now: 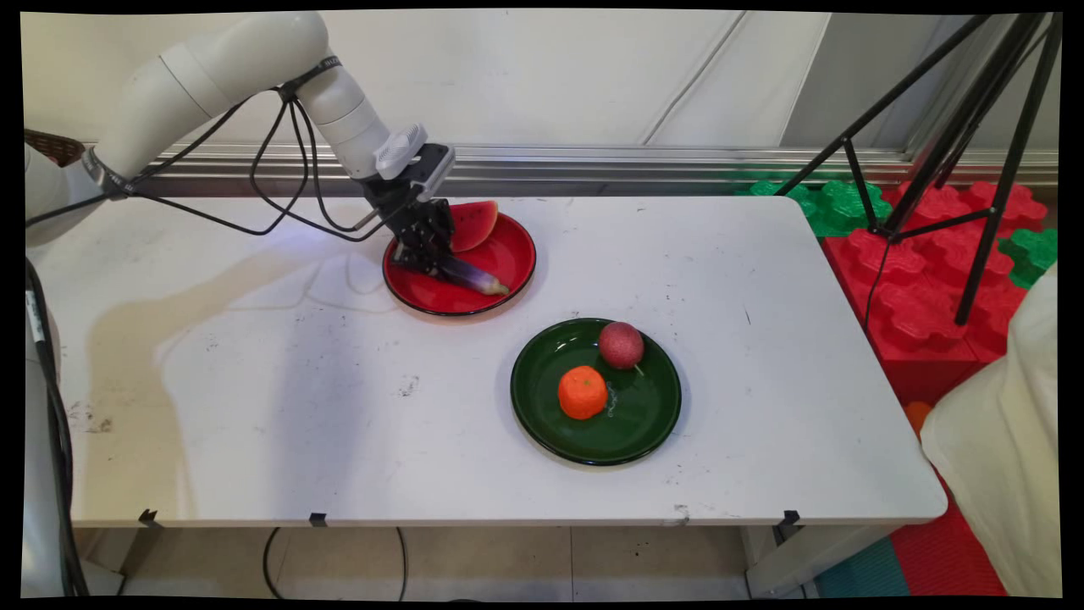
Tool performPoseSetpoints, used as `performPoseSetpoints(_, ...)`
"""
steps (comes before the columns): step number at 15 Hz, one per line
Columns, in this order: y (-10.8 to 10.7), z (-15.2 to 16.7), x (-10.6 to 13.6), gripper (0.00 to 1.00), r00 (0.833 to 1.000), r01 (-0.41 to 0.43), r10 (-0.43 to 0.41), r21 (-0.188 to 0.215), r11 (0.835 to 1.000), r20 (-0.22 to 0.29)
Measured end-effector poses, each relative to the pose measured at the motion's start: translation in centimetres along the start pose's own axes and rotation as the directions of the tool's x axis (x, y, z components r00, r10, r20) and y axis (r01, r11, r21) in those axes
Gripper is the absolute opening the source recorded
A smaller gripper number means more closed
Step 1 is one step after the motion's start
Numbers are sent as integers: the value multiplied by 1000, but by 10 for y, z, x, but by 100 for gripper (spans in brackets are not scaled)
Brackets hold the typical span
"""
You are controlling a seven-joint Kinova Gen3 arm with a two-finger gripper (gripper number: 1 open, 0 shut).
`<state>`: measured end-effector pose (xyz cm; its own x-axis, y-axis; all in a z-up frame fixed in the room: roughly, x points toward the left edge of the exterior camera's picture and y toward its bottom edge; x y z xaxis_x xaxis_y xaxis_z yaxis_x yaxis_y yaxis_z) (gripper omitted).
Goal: Place the picked object on the table
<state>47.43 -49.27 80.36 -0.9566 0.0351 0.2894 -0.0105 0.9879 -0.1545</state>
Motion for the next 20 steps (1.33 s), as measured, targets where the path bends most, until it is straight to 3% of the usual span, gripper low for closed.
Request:
performPoseSetpoints(8, 4, -17, -3, 0, 1000, 9, -9, 12, 1000, -11)
performPoseSetpoints(16, 23, -59, -4, 0, 994, 100, -98, 48, 994, -49)
performPoseSetpoints(20, 44, -88, -8, 0, 980, 185, -180, 64, 981, -80)
